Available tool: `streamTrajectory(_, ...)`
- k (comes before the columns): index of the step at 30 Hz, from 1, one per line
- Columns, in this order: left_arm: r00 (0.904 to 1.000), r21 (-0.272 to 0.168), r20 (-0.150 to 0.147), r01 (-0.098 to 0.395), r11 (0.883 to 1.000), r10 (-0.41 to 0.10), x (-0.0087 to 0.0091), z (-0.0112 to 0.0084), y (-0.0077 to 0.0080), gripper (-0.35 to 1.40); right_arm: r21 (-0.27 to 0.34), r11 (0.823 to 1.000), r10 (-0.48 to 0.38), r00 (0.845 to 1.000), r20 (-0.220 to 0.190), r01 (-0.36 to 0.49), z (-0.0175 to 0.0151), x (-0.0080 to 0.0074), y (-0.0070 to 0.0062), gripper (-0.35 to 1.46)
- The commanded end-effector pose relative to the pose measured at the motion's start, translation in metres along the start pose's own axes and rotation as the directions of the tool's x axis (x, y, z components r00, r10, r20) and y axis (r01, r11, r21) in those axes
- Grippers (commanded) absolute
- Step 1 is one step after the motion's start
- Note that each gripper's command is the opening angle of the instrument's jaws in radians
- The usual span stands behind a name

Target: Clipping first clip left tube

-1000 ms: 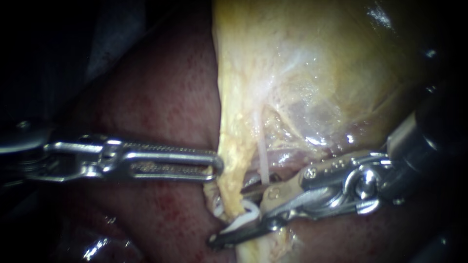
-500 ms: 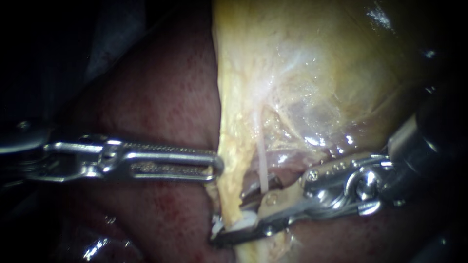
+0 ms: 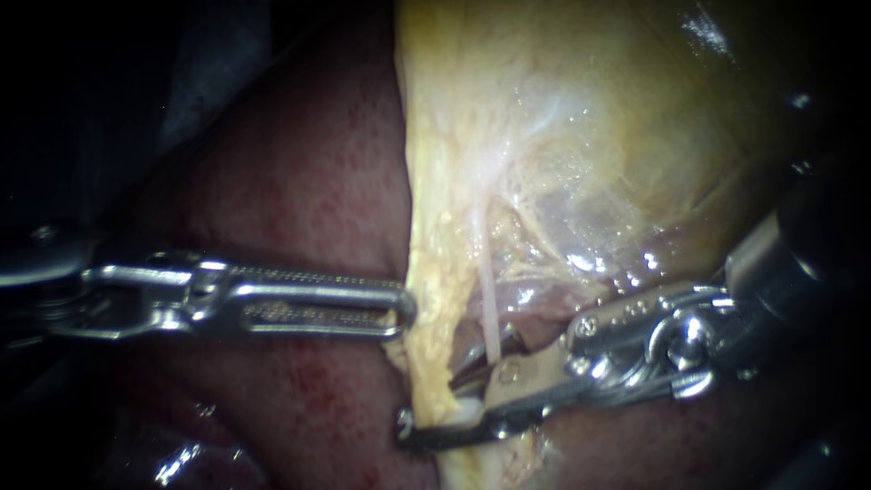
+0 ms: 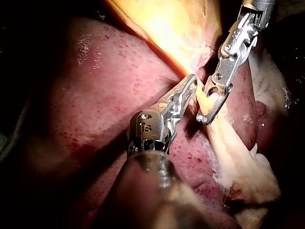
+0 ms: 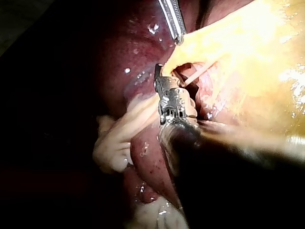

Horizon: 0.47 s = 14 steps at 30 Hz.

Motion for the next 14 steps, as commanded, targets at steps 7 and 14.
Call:
streamTrajectory(7, 1.0000, -0.001, 0.000, 0.000, 1.000, 0.000, 0.0000, 0.0001, 0.0000, -0.35, 0.000, 1.000, 0.000, 1.000, 0.000, 0.000, 0.0000, 0.0000, 0.0000, -0.09)
streamTrajectory(14, 1.0000, -0.001, 0.000, 0.000, 1.000, 0.000, -0.0001, 0.0002, 0.0000, -0.35, 0.000, 1.000, 0.000, 1.000, 0.000, 0.000, 0.0000, 0.0000, 0.0000, -0.09)
